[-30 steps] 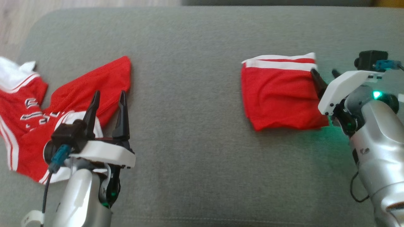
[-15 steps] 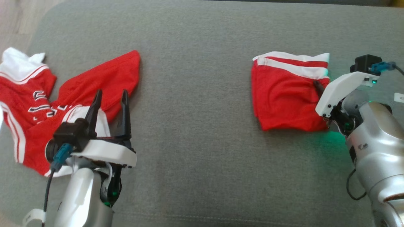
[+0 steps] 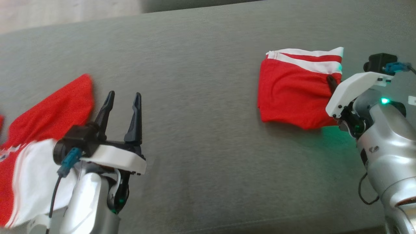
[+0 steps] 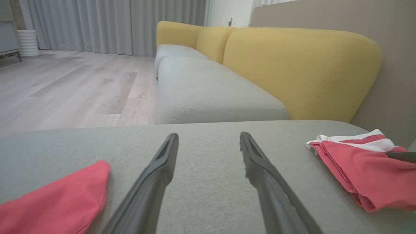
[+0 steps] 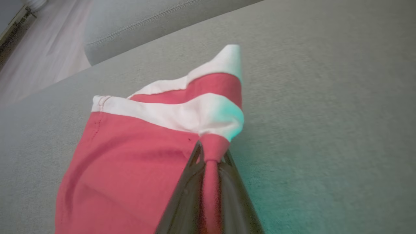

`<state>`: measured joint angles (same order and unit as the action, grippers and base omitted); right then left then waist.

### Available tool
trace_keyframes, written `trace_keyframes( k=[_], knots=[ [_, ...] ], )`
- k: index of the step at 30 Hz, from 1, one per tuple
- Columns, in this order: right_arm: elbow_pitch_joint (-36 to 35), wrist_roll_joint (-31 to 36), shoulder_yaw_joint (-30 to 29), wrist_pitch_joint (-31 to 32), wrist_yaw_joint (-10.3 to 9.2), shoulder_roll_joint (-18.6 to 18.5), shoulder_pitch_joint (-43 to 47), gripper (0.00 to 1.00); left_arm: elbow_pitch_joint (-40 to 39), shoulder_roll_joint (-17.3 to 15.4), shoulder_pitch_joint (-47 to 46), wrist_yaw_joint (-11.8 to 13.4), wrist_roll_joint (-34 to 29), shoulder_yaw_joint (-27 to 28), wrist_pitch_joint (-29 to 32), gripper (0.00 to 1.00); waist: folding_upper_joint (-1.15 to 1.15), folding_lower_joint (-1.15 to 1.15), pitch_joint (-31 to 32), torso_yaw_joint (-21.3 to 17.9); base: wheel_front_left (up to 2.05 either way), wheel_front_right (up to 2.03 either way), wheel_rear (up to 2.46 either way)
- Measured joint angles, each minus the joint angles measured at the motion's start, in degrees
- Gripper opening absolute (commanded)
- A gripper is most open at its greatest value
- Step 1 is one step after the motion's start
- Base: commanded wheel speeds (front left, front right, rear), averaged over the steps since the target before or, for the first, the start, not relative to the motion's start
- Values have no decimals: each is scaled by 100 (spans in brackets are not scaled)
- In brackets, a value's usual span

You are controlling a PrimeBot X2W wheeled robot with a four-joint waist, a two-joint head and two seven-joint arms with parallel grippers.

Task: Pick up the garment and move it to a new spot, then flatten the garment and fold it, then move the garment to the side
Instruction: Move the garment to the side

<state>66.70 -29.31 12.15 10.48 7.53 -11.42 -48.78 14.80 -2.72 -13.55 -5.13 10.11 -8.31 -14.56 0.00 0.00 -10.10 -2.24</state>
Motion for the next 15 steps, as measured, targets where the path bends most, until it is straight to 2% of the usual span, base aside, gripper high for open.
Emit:
trace_keyframes(
  k=[10,15],
  knots=[
    [-101,-250,368,-203,0,105,10,0,2,-18,3,-51,-59,-86,0,100,0,0,12,-1136,0,0,0],
    [-218,-400,564,-322,0,143,15,0,1,-25,1,-49,-98,-121,0,100,0,0,-50,-1527,0,0,0]
  ],
)
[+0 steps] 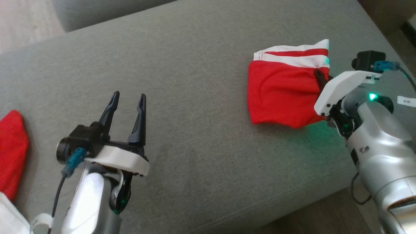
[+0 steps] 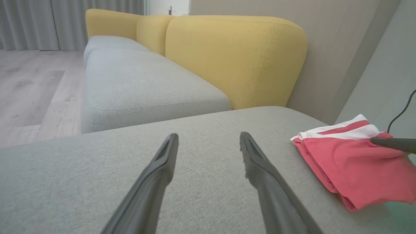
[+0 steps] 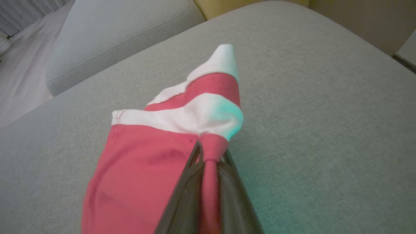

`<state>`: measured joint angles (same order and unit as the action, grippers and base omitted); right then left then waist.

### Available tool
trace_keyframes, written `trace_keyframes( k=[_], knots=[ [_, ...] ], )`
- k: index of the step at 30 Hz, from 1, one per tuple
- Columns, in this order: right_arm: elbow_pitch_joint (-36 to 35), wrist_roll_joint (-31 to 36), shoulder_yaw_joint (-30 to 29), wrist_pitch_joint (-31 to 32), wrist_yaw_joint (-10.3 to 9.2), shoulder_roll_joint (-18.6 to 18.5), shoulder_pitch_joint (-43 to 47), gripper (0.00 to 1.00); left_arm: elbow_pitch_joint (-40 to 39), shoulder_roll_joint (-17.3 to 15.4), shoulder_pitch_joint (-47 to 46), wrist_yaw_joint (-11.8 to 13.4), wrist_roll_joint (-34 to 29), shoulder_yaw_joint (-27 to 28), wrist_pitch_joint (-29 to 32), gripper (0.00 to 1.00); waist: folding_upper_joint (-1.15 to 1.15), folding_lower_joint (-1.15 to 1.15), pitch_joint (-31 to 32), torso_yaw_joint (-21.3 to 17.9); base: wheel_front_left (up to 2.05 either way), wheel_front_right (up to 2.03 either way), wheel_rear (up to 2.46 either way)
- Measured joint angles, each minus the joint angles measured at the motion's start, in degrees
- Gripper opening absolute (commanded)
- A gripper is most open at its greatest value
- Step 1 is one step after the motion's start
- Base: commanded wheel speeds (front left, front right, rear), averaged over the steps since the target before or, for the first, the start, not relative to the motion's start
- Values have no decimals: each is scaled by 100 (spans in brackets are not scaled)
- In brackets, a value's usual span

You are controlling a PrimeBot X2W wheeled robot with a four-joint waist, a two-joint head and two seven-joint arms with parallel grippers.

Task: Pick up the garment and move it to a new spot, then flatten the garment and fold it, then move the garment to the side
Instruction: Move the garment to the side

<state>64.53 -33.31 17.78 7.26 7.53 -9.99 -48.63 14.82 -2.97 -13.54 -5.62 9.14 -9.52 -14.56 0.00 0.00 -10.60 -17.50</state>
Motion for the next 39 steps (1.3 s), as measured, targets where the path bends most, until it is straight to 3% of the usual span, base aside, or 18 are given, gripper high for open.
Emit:
trace_keyframes(
  k=[6,18,22,27,28,29,30,39],
  knots=[
    [-181,-43,383,-73,0,-270,-49,0,-63,-77,-123,-29,-1,-98,3,100,0,0,-306,11,0,0,0],
    [-152,185,945,-18,0,-1595,-1551,0,-422,-382,-534,-47,-44,-100,220,100,0,1,-1334,524,0,0,0],
    [162,349,947,42,0,-1833,-1867,0,-559,-435,-690,-45,-49,-94,240,100,0,1,-1673,675,0,0,0],
    [310,565,968,79,0,-1848,-2134,0,-583,-446,-721,-43,-49,-96,243,100,0,2,-1939,777,0,0,0],
    [347,557,945,74,0,-1837,-2177,42,-580,-450,-722,-42,-48,-97,243,100,0,2,-1960,784,0,0,0],
    [385,559,944,64,0,-1831,-2208,96,-578,-449,-726,-42,-48,-101,243,100,0,2,-1963,786,0,0,0],
    [420,564,929,3,0,-1815,-2223,100,-563,-448,-736,-42,-48,-103,243,100,0,2,-1952,785,0,0,0],
    [602,690,921,-326,0,-1715,-2228,100,-327,-401,-782,8,33,-122,149,100,0,0,-1531,765,0,0,0]
  ],
)
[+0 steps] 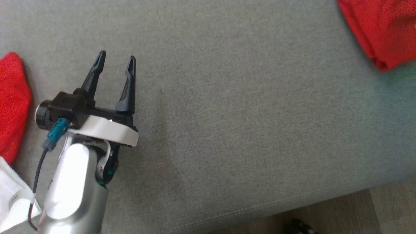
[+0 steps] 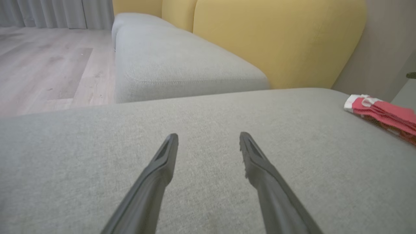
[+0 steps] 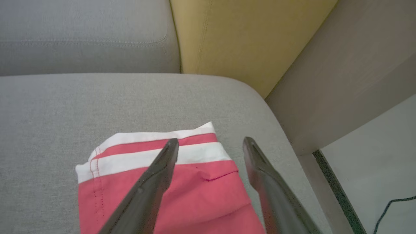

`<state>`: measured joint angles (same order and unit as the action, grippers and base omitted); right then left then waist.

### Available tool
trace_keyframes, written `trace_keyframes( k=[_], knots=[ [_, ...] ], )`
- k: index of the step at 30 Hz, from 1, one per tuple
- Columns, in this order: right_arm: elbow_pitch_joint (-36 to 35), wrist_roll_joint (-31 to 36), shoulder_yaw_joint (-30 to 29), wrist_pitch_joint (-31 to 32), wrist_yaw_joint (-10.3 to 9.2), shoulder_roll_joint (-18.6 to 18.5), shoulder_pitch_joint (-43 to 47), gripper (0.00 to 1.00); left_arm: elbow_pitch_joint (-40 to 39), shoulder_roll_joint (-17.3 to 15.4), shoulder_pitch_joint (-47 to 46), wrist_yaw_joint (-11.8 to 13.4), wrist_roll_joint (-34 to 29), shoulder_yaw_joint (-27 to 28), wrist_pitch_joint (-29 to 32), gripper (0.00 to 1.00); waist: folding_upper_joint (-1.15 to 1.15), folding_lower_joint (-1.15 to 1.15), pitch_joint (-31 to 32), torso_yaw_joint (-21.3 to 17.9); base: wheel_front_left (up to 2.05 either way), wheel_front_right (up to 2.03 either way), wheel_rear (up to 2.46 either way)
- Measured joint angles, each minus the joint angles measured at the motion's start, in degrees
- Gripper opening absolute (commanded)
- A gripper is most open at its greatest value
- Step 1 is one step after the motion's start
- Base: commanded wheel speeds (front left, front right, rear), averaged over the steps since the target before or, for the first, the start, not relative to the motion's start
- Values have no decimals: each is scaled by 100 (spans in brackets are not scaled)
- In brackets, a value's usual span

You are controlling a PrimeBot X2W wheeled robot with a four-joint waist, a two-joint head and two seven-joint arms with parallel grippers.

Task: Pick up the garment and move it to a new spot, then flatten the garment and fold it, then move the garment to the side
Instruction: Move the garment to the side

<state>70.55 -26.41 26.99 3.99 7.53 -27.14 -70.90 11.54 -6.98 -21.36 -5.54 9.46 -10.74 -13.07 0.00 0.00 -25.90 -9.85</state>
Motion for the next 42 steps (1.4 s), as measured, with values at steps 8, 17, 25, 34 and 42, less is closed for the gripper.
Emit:
trace_keyframes(
  k=[8,17,25,34,42],
  knots=[
    [-504,-25,108,-706,0,221,279,100,186,103,270,108,187,45,-115,100,0,0,813,40,0,0,0],
    [-1987,-438,248,-1391,0,358,1631,100,178,146,905,308,375,412,-123,100,0,-1,1862,178,0,0,0],
    [-2869,-476,-134,-1677,0,541,3193,100,138,199,1435,460,532,672,-123,100,0,-1,2407,372,0,0,0],
    [-4098,116,-1198,-1822,0,1131,5038,100,375,250,1533,334,236,882,-124,100,0,-1,2596,796,0,0,0],
    [-4461,661,-1689,-1822,0,1579,5833,100,531,361,1535,180,68,912,-124,100,0,-1,2565,904,0,0,0]
  ],
)
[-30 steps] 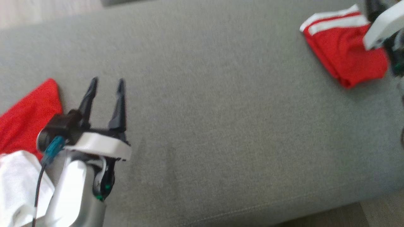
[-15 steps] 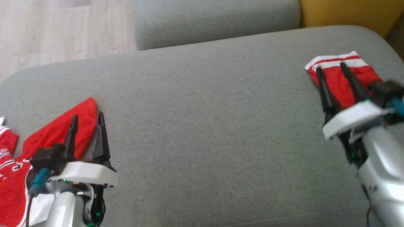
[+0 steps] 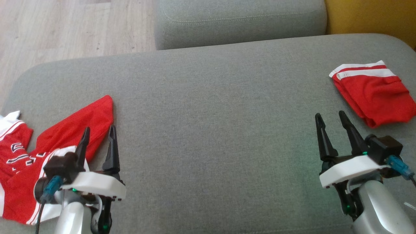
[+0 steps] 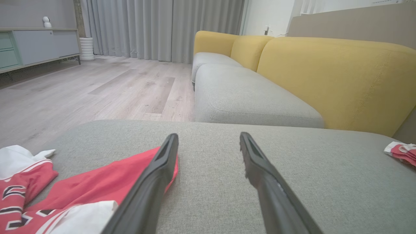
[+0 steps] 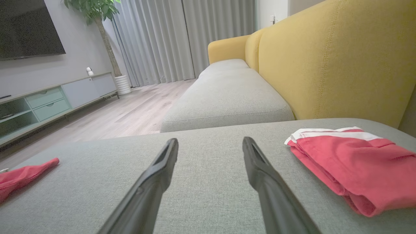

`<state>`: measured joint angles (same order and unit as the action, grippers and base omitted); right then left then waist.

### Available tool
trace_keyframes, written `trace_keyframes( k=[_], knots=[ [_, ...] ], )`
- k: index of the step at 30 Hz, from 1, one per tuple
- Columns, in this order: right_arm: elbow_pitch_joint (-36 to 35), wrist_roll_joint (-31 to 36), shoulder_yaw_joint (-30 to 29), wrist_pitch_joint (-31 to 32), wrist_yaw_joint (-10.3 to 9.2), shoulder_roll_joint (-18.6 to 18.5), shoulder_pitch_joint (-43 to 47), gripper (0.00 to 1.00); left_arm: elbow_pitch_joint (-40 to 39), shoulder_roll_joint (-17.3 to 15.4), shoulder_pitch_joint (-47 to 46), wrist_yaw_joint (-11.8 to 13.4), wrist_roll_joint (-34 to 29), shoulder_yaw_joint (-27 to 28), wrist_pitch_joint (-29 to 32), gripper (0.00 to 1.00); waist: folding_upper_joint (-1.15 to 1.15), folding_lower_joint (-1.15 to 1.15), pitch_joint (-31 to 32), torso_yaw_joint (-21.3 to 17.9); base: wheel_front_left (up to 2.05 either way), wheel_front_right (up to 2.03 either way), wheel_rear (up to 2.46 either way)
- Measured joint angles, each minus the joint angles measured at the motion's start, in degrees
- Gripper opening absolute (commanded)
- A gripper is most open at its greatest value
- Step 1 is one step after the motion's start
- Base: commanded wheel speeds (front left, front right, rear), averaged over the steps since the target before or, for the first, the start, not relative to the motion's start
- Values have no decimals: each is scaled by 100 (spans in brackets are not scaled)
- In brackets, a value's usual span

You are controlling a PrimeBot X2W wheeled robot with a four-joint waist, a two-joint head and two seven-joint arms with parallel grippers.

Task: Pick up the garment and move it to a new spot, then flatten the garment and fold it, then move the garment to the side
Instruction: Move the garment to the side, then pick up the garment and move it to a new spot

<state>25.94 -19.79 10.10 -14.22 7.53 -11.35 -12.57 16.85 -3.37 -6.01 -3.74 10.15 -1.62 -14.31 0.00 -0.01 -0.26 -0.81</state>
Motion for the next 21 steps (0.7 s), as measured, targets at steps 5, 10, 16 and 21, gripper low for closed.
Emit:
trace_keyframes(
  k=[5,10,16,21],
  knots=[
    [-89,129,-32,-1,0,26,38,100,3,8,2,-85,-57,21,0,100,0,0,-23,-19,0,0,0],
    [-88,186,-57,-1,0,38,38,100,2,38,4,-102,-109,23,0,100,0,0,-19,-14,0,0,0],
    [-111,216,-29,-10,0,45,38,100,23,59,1,-134,-110,71,0,100,0,0,5,143,0,0,0],
    [-187,214,82,-15,0,214,39,100,109,67,-5,-111,-207,188,0,100,0,0,44,476,0,0,0]
  ],
)
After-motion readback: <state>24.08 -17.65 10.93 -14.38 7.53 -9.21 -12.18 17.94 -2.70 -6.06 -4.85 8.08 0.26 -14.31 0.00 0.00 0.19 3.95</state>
